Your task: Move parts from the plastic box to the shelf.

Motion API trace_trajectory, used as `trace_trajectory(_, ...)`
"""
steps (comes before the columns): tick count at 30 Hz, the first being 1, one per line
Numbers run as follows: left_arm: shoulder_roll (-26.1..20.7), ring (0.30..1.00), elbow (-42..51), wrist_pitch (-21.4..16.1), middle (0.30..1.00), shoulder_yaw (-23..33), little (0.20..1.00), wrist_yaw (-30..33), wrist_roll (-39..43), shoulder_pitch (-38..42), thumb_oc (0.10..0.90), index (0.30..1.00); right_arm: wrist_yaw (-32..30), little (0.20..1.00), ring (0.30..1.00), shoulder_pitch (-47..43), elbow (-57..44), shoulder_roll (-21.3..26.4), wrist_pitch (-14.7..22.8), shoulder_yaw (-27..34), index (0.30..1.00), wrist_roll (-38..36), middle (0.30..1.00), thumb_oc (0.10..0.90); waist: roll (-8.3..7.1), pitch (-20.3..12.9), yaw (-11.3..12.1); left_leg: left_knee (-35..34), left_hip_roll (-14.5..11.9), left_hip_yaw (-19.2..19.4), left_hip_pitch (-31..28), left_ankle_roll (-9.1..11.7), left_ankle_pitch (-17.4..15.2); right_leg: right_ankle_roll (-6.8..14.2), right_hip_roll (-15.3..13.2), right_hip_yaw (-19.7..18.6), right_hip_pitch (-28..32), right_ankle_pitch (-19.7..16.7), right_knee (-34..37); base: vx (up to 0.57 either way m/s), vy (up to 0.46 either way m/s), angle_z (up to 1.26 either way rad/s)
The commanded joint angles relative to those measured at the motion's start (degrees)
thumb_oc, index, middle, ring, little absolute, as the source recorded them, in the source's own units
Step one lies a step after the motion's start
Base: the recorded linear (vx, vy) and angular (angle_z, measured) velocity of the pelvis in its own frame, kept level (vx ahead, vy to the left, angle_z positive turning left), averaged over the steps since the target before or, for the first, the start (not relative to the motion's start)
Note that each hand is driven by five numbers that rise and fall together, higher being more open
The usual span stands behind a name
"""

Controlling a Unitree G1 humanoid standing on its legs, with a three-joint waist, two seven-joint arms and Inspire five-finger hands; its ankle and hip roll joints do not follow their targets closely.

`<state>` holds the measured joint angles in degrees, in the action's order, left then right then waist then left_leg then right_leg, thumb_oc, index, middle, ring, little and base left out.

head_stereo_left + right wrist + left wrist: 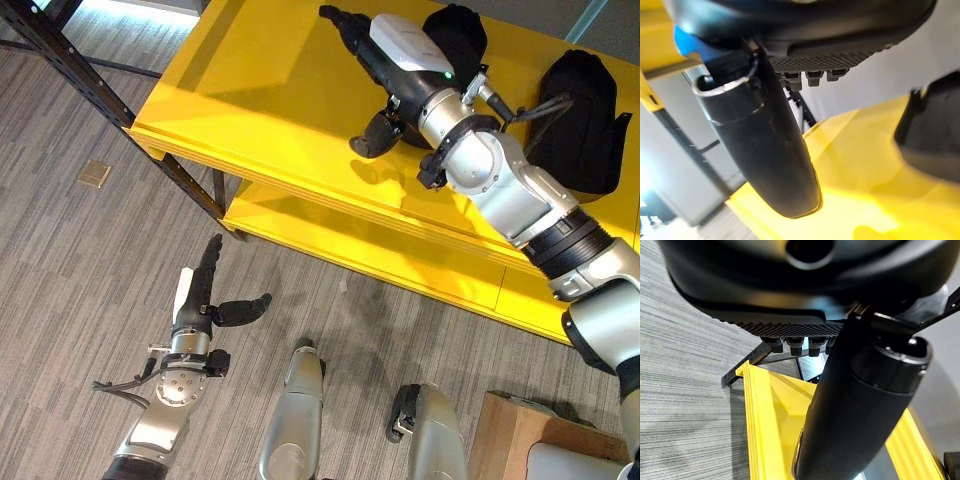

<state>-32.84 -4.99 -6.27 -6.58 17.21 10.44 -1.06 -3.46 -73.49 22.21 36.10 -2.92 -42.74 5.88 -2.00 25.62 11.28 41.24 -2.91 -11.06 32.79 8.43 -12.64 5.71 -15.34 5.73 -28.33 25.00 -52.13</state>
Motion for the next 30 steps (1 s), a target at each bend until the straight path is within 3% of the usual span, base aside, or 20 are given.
trace_trajectory(1, -3.3, 1.000, 4.6, -3.4, 1.000, 3.6, 1.000, 1.6, 0.0, -0.2, 0.900, 1.000, -2.0, 1.000, 1.000, -4.1, -5.3, -0.3, 3.3, 5.7, 1.000, -2.4, 1.000, 0.900, -1.95, -2.4, 0.8, 1.3, -2.5, -3.2, 0.3, -3.0, -1.3, 0.2, -1.8, -1.0, 5.1, -6.1, 6.9, 0.00, 0.000, 0.00)
trace_trajectory(8, -3.6, 1.000, 4.9, -2.9, 1.000, 4.2, 1.000, 1.4, 0.2, -0.7, 0.900, 1.000, -3.1, 1.000, 1.000, -3.6, -6.3, 0.1, 3.4, 6.8, 1.000, -3.0, 1.000, 0.900, -2.54, -2.7, 0.7, 1.6, -2.7, -3.2, 0.4, -3.0, -1.4, 0.2, -1.7, -1.0, 5.2, -6.2, 7.1, 0.00, 0.000, 0.00)
trace_trajectory(13, -3.9, 1.000, 4.3, -2.9, 1.000, 3.8, 1.000, 1.2, 0.0, -0.5, 0.900, 1.000, -5.4, 1.000, 1.000, -2.7, 0.6, 0.1, 2.0, 7.7, 1.000, -1.3, 1.000, 0.900, -2.45, -3.0, 0.6, 1.1, -2.7, -3.1, 0.1, -3.1, -1.2, 0.3, -1.5, -1.2, 5.4, -6.6, 7.8, 0.00, 0.000, 0.00)
trace_trajectory(30, -3.7, 1.000, 3.9, -2.7, 1.000, 2.8, 1.000, 1.8, -1.6, 0.4, 0.900, 1.000, -9.3, 1.000, 1.000, 0.0, 10.6, -0.4, -1.0, 10.9, 1.000, 5.0, 1.000, 0.900, -1.73, -2.6, -0.6, 0.7, -2.9, -2.7, -0.1, -3.1, -1.0, 0.4, -1.2, -1.5, 5.5, -6.9, 8.2, 0.00, 0.000, 0.00)
